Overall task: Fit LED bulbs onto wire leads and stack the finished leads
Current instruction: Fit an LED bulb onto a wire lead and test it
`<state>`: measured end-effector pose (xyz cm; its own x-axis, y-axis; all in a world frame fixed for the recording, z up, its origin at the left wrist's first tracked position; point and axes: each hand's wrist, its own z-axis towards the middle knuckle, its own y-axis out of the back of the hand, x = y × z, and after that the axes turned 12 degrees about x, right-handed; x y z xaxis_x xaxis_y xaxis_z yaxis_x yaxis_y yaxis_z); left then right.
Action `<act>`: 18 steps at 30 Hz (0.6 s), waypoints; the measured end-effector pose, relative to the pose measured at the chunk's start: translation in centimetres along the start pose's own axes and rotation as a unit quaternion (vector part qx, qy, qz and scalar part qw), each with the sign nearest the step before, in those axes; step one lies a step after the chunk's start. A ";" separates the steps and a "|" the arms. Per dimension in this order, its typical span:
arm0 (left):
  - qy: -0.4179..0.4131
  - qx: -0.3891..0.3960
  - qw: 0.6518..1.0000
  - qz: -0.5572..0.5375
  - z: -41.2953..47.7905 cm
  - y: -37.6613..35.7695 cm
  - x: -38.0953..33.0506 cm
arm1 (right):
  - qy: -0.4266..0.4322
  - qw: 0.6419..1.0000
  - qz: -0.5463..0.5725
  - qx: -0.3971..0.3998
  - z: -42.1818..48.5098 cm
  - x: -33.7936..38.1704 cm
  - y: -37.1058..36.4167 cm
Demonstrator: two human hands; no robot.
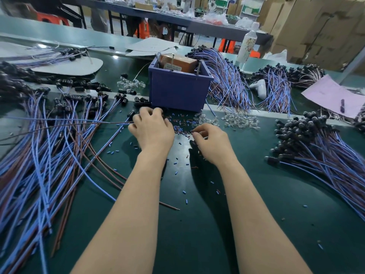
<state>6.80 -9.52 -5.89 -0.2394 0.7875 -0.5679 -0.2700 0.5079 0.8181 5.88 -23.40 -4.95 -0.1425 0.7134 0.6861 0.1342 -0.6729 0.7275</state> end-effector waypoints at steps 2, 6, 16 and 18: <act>0.022 0.026 0.999 0.016 0.0 0.0 0.4 | 0.001 1.000 0.001 -0.001 0.0 -0.1 0.0; 0.030 0.079 0.994 0.074 -0.1 -0.3 0.5 | 0.002 1.000 0.006 -0.001 0.1 -0.2 0.0; -0.097 0.111 0.988 0.036 -0.8 -0.1 -1.5 | 0.006 0.996 0.066 -0.058 0.7 -0.7 -0.2; -0.151 0.128 0.979 -0.058 -1.0 0.4 -1.9 | 0.006 0.984 0.163 -0.071 0.9 -0.7 -0.2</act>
<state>6.24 -11.19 -4.59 0.0756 0.7673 -0.6368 -0.0274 0.6400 0.7679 6.80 -23.64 -5.59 -0.1262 0.4530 0.8825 0.0365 -0.8869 0.4605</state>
